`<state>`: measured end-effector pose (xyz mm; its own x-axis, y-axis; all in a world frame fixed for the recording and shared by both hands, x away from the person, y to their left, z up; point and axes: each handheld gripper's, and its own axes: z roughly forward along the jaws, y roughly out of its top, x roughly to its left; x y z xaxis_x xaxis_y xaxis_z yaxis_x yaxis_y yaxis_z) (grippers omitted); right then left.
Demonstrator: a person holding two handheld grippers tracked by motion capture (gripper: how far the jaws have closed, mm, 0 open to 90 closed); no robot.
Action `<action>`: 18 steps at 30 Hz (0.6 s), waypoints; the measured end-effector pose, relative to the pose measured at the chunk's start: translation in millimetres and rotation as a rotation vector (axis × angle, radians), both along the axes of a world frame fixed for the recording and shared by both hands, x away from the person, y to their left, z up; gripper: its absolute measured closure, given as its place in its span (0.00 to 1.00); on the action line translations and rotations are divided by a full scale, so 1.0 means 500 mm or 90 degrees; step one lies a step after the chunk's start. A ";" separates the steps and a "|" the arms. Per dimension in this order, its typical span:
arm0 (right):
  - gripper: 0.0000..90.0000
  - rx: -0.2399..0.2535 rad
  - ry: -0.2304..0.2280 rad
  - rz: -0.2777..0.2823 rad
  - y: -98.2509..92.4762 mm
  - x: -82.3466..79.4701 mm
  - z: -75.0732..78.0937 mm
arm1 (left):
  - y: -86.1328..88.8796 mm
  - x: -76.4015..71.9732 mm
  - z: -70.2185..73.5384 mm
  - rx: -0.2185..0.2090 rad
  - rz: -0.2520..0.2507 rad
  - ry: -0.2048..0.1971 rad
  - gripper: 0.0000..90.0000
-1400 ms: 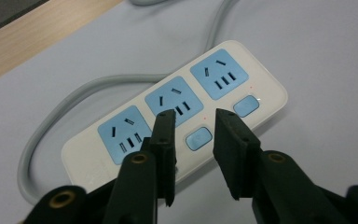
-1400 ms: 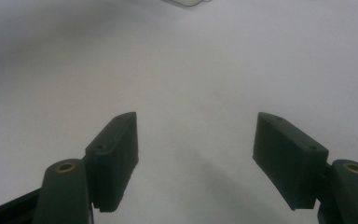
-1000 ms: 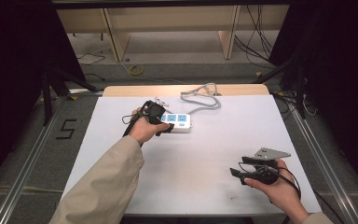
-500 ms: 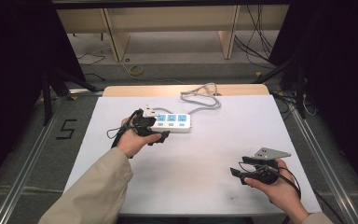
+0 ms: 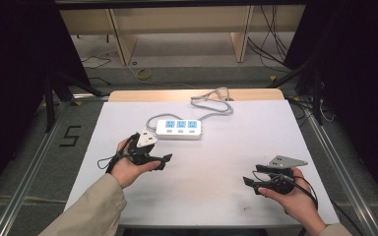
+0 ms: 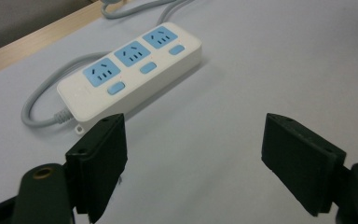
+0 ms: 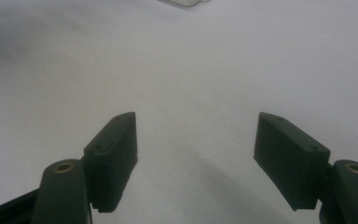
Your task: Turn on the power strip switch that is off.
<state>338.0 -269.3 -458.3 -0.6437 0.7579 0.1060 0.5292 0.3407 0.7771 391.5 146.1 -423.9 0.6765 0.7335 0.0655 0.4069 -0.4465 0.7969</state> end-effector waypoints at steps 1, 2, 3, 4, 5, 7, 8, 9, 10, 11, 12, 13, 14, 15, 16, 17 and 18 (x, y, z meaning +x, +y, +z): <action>0.34 0.000 0.000 0.000 0.000 0.000 0.000 | 0.006 -0.007 -0.002 0.000 0.000 0.000 0.24; 0.34 0.000 0.000 0.000 0.001 0.000 0.000 | 0.011 -0.014 -0.005 -0.002 0.002 -0.003 0.24; 0.34 0.000 -0.001 0.001 0.001 0.000 0.000 | 0.017 -0.021 -0.009 -0.002 0.004 -0.009 0.24; 0.34 -0.001 -0.001 0.000 0.001 0.000 0.000 | 0.022 -0.029 -0.012 0.003 0.004 -0.016 0.24; 0.34 0.000 -0.003 0.001 0.002 0.000 0.000 | 0.026 -0.036 -0.016 0.008 0.003 -0.023 0.24; 0.34 0.001 -0.004 0.001 0.002 0.000 0.000 | 0.034 -0.051 -0.021 0.011 0.002 -0.023 0.24; 0.34 0.001 -0.003 0.001 0.003 0.000 0.001 | 0.039 -0.057 -0.022 0.012 0.000 -0.021 0.24; 0.34 0.002 -0.003 0.001 0.003 -0.001 0.001 | 0.044 -0.063 -0.024 0.011 -0.002 -0.024 0.24; 0.34 0.001 -0.003 0.003 0.003 0.000 0.000 | 0.048 -0.070 -0.027 0.010 -0.001 -0.020 0.24; 0.34 0.000 -0.001 0.002 0.003 0.000 0.000 | 0.052 -0.076 -0.030 0.011 -0.002 -0.018 0.24; 0.34 0.001 -0.001 0.003 0.004 0.000 0.000 | 0.056 -0.081 -0.034 0.011 -0.003 -0.017 0.24; 0.34 0.001 -0.001 0.004 0.004 0.000 0.000 | 0.061 -0.087 -0.037 0.012 -0.002 -0.014 0.24; 0.34 -0.001 -0.001 0.005 0.004 -0.001 0.000 | 0.067 -0.091 -0.039 0.013 -0.002 -0.014 0.24; 0.34 -0.001 -0.002 0.004 0.004 -0.001 0.001 | 0.072 -0.096 -0.040 0.012 0.002 -0.012 0.24; 0.34 -0.002 -0.002 0.003 0.004 -0.001 0.001 | 0.077 -0.100 -0.040 0.011 0.004 -0.016 0.24; 0.34 -0.001 -0.003 0.003 0.004 -0.001 0.002 | 0.082 -0.104 -0.040 0.011 0.004 -0.017 0.24; 0.34 -0.001 -0.002 0.005 0.004 -0.001 0.002 | 0.086 -0.107 -0.041 0.010 0.006 -0.020 0.25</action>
